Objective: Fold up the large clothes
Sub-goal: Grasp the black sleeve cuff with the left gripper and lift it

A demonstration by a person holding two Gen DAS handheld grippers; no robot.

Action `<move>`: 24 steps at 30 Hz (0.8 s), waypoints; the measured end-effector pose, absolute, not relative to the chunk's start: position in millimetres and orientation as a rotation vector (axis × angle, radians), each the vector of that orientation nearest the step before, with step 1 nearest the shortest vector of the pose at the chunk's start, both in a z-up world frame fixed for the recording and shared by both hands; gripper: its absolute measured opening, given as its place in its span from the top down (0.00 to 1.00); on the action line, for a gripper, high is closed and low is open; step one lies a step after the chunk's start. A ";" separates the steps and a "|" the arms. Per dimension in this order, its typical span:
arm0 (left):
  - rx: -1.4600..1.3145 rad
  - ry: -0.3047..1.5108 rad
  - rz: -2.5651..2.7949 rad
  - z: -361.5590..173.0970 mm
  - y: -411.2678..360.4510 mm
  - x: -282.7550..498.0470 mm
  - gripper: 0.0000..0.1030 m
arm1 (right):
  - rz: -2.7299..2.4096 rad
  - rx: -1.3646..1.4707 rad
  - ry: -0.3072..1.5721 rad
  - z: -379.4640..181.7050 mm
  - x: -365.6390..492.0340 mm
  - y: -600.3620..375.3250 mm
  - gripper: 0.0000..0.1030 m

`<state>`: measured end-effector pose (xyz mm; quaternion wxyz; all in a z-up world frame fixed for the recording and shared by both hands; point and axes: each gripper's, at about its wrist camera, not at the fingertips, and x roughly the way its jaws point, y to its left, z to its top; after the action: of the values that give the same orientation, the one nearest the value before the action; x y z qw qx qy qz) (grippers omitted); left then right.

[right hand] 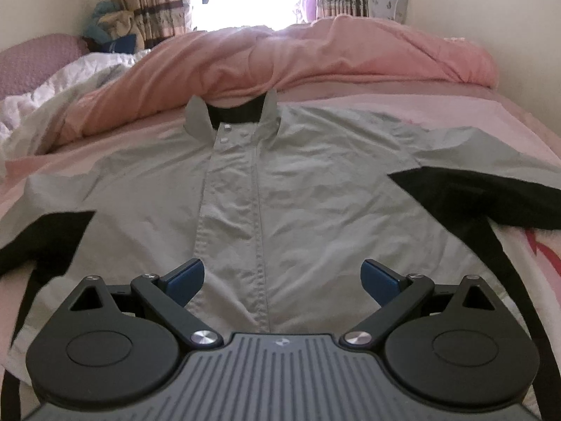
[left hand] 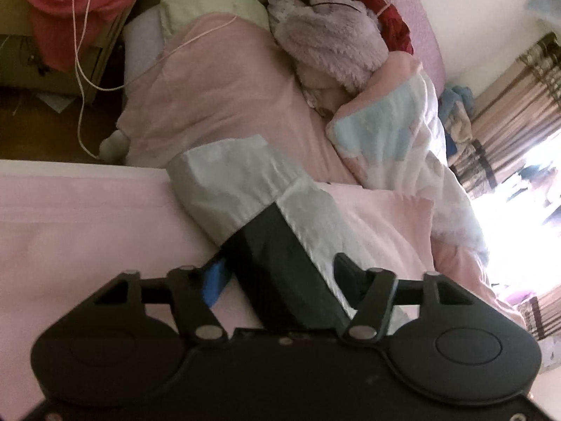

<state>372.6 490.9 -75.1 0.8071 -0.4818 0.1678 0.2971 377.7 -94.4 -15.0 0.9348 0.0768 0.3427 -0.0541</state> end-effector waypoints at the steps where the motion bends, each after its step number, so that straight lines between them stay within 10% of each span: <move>1: -1.037 0.357 0.639 -76.1 493.1 374.5 0.52 | -0.110 0.153 0.706 -16.8 378.3 -94.0 0.00; 9: -1.077 0.352 0.629 -80.3 503.3 375.7 0.96 | -0.115 0.150 0.719 -19.0 375.2 -94.5 0.00; 24: -0.680 0.220 0.097 99.6 328.4 418.5 1.00 | -0.097 0.208 0.674 -6.5 350.3 -119.9 0.00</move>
<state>418.5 328.4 99.6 0.9357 -0.3325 0.1076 0.0476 350.3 -119.9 -6.5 0.9374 0.1020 0.3297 -0.0473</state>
